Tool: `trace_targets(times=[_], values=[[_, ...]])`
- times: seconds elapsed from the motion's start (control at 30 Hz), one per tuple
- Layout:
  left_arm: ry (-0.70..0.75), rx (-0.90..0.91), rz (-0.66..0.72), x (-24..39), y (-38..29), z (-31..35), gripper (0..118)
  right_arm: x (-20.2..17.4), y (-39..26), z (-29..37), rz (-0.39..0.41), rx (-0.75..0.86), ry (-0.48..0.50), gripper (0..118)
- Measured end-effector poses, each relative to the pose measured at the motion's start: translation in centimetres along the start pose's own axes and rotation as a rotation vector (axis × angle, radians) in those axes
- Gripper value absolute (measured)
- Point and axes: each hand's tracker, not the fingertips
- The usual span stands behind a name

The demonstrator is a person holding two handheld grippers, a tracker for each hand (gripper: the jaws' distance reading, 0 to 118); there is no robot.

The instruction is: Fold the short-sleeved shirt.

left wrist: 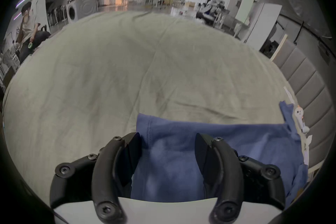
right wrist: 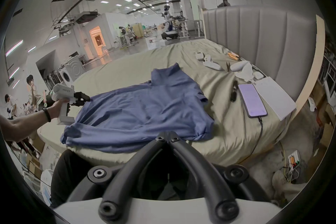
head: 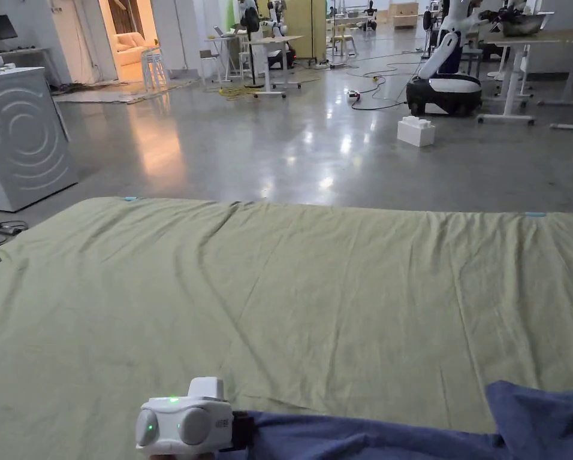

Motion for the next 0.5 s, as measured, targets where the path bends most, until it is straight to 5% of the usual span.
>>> trace_targets(times=[0.1, 0.13, 0.17, 0.3, 0.37, 0.4, 0.47, 0.5], values=[[-0.03, 0.023, -0.088, 2.1, 0.0, 1.5, 45, -0.4, 0.4, -0.8, 0.108, -0.013, -0.016, 0], [-0.012, 0.011, -0.101, 2.9, -0.1, 1.4, 10, -0.2, 0.6, -1.2, 0.155, -0.009, -0.018, 0], [0.022, -0.006, -0.142, 3.4, -0.2, 1.1, 4, -0.1, 1.1, -1.8, 0.176, -0.02, -0.014, 0], [0.039, -0.055, -0.176, 3.9, 0.1, -0.7, 3, 0.7, 6.5, -5.3, 0.185, 0.03, 0.046, 0], [0.025, -0.084, -0.182, 3.7, 0.5, -0.7, 4, 1.4, 10.9, -9.5, 0.091, -0.033, 0.123, 2], [0.017, -0.092, -0.188, 3.5, 0.7, -0.7, 3, 2.0, 12.9, -11.8, 0.067, -0.05, 0.166, 10], [0.003, -0.104, -0.182, 3.3, 1.0, -0.6, 3, 2.8, 16.3, -17.8, 0.048, -0.123, 0.197, 67], [-0.003, -0.109, -0.176, 3.2, 1.0, -0.7, 3, 2.9, 17.5, -20.2, 0.05, -0.137, 0.153, 84]])
